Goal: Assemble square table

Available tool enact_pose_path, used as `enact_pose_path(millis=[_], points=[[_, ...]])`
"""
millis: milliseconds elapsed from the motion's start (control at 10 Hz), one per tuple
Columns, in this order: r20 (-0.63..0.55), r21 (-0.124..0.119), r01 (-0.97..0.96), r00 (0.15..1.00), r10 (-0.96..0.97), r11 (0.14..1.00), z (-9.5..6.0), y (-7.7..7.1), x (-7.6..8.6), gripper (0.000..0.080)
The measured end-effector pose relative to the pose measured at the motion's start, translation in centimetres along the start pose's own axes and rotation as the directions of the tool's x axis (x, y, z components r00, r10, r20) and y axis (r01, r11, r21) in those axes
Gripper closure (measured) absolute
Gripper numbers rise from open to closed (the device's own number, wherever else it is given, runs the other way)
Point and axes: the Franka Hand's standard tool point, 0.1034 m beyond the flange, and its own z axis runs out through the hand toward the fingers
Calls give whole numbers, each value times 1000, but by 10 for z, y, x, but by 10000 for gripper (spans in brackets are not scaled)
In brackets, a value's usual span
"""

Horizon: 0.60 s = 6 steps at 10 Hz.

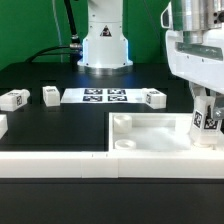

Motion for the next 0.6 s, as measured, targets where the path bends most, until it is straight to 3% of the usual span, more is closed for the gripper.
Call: enact_pose_path(millis=[100, 200, 300, 600], points=[[-18, -9, 171, 985, -171, 985, 0, 0, 1, 315], [-25, -18, 281, 959, -281, 960, 0, 0, -2, 204], [-28, -23, 468, 883, -469, 883, 1, 0, -4, 166], [-24, -30, 643, 765, -643, 766, 1, 0, -2, 150]])
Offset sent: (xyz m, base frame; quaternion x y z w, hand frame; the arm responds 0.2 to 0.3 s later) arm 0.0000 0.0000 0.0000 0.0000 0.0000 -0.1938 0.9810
